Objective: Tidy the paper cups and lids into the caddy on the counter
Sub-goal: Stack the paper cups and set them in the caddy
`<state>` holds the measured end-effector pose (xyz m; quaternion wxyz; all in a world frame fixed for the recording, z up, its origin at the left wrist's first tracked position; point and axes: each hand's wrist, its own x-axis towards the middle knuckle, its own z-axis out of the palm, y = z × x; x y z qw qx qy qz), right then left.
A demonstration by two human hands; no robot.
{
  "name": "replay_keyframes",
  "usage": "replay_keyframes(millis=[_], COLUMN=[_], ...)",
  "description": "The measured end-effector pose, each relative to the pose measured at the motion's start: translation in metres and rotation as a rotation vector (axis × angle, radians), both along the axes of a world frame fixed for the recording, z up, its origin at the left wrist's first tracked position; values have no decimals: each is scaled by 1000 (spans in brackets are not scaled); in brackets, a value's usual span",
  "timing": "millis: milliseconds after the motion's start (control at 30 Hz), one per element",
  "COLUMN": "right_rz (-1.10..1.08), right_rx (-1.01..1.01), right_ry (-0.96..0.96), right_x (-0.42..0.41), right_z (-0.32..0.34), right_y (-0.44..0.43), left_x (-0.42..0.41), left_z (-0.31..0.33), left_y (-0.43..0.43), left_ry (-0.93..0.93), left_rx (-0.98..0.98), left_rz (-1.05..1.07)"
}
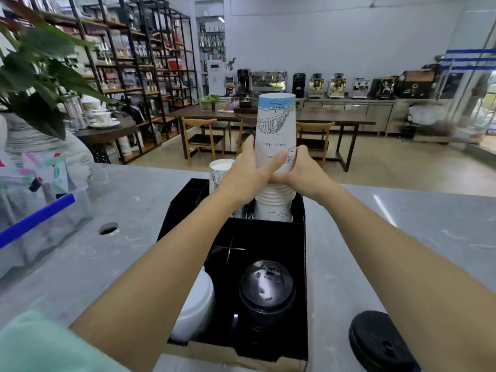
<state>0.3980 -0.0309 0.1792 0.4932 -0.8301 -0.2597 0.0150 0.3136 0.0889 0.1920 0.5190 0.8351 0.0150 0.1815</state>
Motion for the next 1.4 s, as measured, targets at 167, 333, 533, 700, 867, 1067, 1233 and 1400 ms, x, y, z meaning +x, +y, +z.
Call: replay_keyframes(millis=[167, 333, 533, 700, 867, 1067, 1233, 1400], right_rz=[50, 51, 25, -15, -1, -23, -75, -64], right_rx=[-150, -279, -5, -16, -48, -129, -92, -129], right_ry=[-44, 81, 29, -33, -20, 5, 2, -41], right_x=[20, 9, -5, -5, -5, -23, -56, -120], right_z=[1, -22, -12, -6, -6, -4, 3, -19], right_y=[-1, -1, -3, -4, -3, -4, -26, -67], left_x=[0, -1, 0, 1, 1, -11, -58, -125], left_z=[4, -20, -25, -20, -24, -24, -15, -26], left_y=[6, 8, 7, 8, 2, 1, -10, -24], left_ry=[-45, 157, 91, 75, 85, 128, 44, -94], left_rx=[36, 146, 32, -6, 142, 110, 226, 284], left_rz=[22, -44, -38, -98, -65, -108, -40, 107])
